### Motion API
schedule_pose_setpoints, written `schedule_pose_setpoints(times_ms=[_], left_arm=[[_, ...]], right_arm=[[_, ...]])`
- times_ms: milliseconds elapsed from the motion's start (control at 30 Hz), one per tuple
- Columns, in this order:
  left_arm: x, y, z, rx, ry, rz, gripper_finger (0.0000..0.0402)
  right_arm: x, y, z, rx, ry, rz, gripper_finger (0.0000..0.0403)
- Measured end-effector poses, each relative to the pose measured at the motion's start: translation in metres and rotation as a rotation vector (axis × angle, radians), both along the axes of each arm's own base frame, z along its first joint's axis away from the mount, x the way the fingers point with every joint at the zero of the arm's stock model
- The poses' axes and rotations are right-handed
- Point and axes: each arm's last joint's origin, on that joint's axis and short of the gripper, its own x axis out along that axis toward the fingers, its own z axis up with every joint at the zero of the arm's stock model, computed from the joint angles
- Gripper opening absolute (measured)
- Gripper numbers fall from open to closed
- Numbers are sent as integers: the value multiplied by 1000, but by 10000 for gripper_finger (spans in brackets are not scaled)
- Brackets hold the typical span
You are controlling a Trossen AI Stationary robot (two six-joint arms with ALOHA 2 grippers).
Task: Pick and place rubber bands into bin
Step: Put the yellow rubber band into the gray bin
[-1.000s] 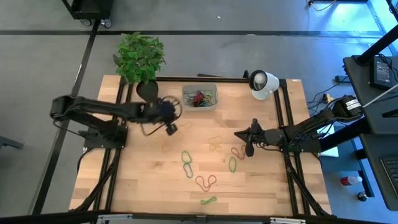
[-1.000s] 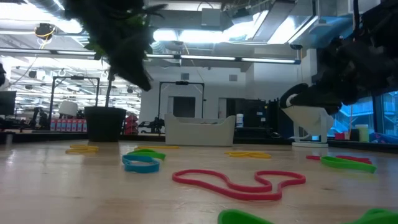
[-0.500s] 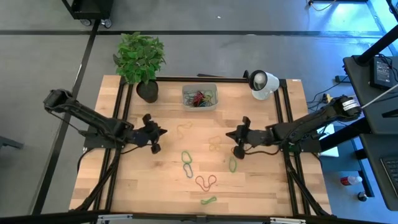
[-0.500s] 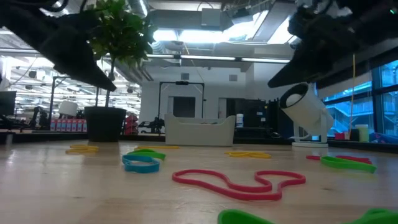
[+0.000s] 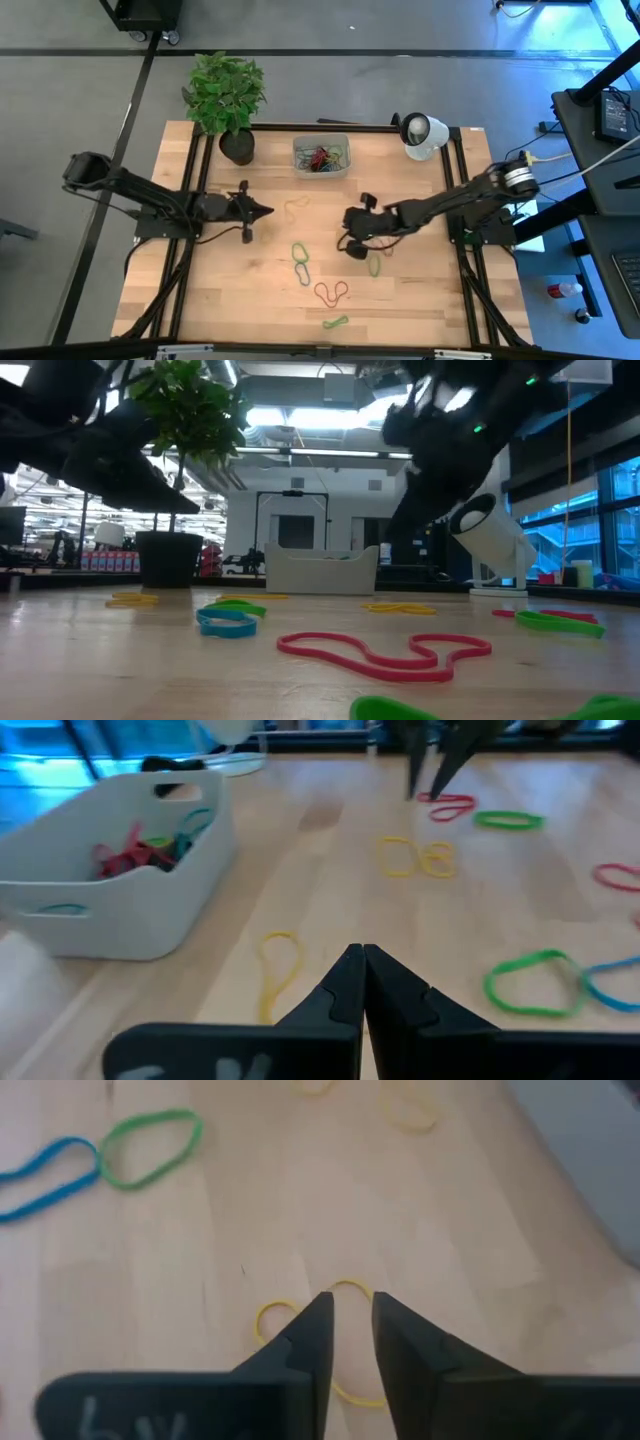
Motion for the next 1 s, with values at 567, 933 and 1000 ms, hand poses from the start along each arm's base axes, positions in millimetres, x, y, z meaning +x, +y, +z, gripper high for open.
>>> schedule_pose_setpoints(times_ms=[567, 933, 1000], left_arm=[[-3, 9, -7, 5, 27, -133, 1], [-4, 9, -10, -10, 50, -125, 2], [-4, 9, -10, -11, 49, -125, 2]], right_arm=[[20, -38, -49, -26, 228, -10, 133], [20, -41, -60, 20, 276, 32, 18], [19, -41, -55, 24, 261, 34, 9]])
